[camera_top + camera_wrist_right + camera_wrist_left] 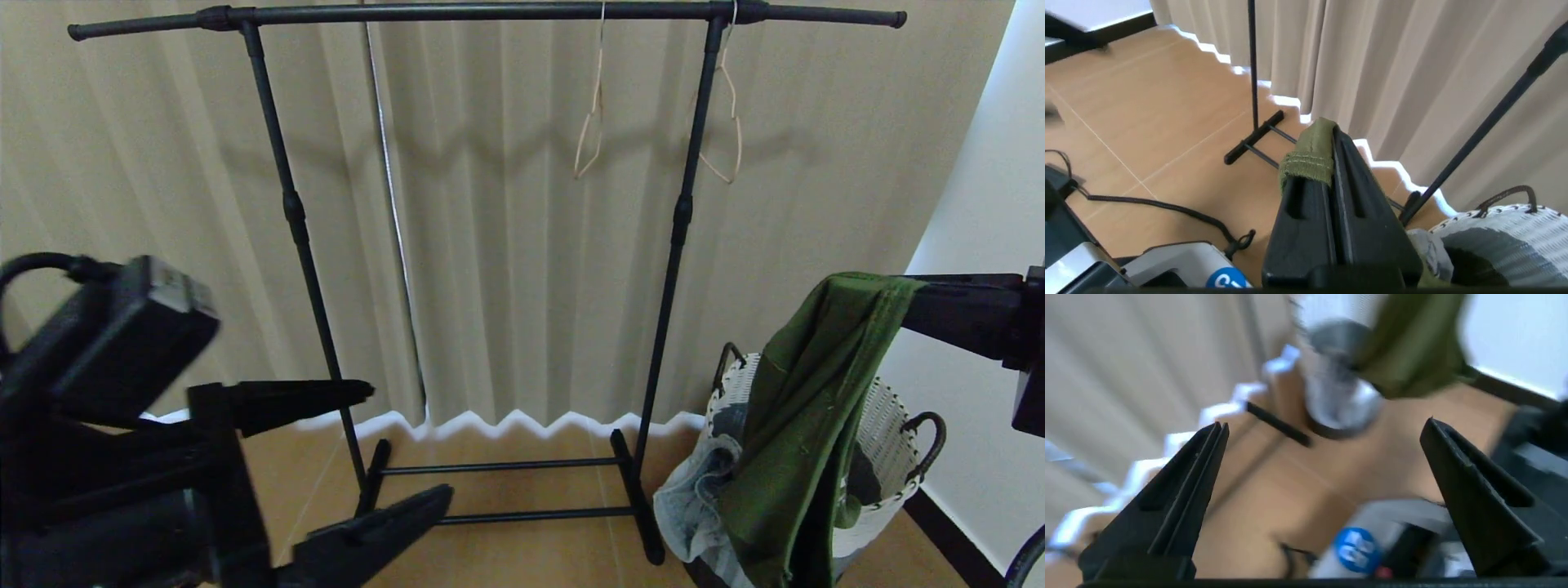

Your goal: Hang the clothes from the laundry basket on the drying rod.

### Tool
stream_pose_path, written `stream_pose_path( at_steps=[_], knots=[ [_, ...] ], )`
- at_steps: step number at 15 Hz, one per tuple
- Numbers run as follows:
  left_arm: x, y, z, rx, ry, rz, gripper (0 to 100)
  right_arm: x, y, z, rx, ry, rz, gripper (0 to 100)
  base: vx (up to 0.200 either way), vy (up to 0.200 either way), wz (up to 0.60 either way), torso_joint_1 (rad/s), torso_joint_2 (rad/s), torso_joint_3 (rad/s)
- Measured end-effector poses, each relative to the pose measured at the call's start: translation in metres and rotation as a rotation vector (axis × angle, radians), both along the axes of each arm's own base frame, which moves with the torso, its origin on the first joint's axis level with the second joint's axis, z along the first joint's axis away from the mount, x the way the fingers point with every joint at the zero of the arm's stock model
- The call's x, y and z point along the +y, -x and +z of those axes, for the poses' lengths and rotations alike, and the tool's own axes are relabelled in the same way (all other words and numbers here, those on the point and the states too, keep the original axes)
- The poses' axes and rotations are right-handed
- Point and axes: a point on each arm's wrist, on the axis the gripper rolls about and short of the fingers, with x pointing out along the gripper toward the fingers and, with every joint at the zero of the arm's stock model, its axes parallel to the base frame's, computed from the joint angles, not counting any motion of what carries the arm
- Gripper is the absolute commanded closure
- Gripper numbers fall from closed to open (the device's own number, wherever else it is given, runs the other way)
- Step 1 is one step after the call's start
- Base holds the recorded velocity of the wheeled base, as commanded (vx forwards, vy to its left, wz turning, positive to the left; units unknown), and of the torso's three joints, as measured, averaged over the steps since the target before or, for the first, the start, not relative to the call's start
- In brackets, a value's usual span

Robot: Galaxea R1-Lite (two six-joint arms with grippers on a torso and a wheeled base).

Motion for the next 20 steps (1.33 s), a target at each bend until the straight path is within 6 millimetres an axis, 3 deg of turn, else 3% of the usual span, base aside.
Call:
stream_pose_path(
  at_steps=[5, 9, 12, 16, 20],
  knots=[
    [-0.096, -0.023, -0.016, 0.113, 0.023, -0.095, 0, 0.001, -0.001, 0.003, -0.007, -0.002, 0.005, 100, 0.0, 0.0, 0.0, 0.0, 0.0, 0.0],
    [-0.172, -0.043, -0.035, 0.175, 0.045, -0.068, 0, 0.001, 0.0, 0.002, -0.006, -0.002, 0.006, 100, 0.0, 0.0, 0.0, 0.0, 0.0, 0.0],
    [-0.215, -0.052, -0.05, 0.258, 0.112, 0.016, 0, 0.0, 0.001, 0.002, -0.008, -0.003, 0.005, 100, 0.0, 0.0, 0.0, 0.0, 0.0, 0.0],
    [-0.243, -0.063, -0.075, 0.275, 0.106, 0.1, 0, -0.002, 0.004, 0.002, -0.013, -0.007, 0.004, 100, 0.0, 0.0, 0.0, 0.0, 0.0, 0.0],
    [-0.24, -0.061, -0.093, 0.295, 0.049, 0.117, 0, -0.003, 0.004, 0.002, -0.015, -0.008, 0.004, 100, 0.0, 0.0, 0.0, 0.0, 0.0, 0.0]
  ],
)
